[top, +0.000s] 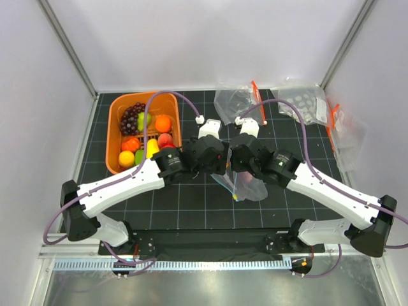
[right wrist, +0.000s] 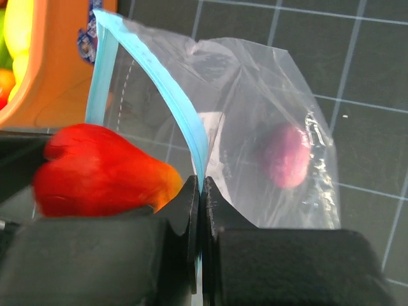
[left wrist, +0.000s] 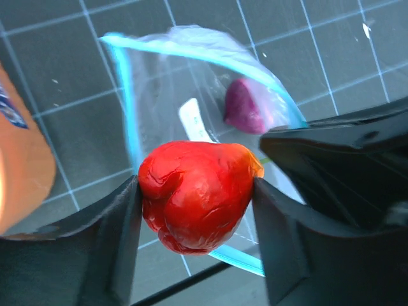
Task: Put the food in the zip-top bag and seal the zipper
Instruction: Place the fake fruit in the zipper food storage bag, then pick up the fake fruit from the bin.
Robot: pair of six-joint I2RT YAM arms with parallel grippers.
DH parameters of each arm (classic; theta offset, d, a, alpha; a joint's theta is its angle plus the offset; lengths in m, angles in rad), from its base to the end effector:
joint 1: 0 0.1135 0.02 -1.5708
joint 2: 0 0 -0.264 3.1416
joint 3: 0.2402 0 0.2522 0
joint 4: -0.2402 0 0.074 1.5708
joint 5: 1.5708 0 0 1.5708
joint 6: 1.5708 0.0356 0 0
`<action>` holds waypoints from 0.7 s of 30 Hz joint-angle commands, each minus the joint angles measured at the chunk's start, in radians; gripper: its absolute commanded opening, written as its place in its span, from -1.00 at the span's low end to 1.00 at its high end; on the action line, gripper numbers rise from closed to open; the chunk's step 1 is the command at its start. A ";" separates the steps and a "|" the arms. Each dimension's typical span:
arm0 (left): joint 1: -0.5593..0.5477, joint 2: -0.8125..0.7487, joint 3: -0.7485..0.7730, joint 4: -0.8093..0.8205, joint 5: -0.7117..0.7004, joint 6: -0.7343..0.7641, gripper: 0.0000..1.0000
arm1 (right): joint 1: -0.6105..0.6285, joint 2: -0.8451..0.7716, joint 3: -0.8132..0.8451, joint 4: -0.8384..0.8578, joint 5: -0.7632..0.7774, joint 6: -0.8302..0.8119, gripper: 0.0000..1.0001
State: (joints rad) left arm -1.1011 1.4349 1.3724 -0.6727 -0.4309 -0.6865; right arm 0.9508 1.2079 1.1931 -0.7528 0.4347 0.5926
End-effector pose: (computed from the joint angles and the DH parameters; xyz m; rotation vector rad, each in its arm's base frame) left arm 0.1542 -0.2709 0.3483 0.2501 2.2549 -0.4718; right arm 0.1566 0.1936 0.3429 -0.1941 2.2627 0.3117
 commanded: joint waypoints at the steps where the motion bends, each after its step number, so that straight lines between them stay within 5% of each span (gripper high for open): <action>1: -0.020 0.022 0.065 -0.033 -0.066 0.010 0.47 | 0.008 -0.034 0.031 0.017 0.016 0.010 -0.98; 2: -0.020 0.021 0.056 -0.027 -0.071 0.004 0.66 | 0.008 -0.037 0.030 0.015 0.021 0.013 -0.98; 7: -0.019 -0.020 0.021 0.015 -0.055 -0.005 0.99 | 0.009 -0.064 0.014 0.015 0.035 0.026 -0.98; 13: -0.010 -0.040 0.016 0.032 -0.026 0.015 0.99 | 0.008 -0.096 -0.023 0.029 0.038 0.047 -0.98; 21: 0.317 -0.133 -0.018 -0.016 0.087 0.067 1.00 | 0.008 -0.137 -0.052 0.010 0.044 0.047 -0.98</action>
State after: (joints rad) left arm -0.8879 1.3643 1.3510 -0.6785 -0.3653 -0.6647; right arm 0.9539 1.1042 1.1461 -0.7647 0.4683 0.6315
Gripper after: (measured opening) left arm 0.996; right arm 0.043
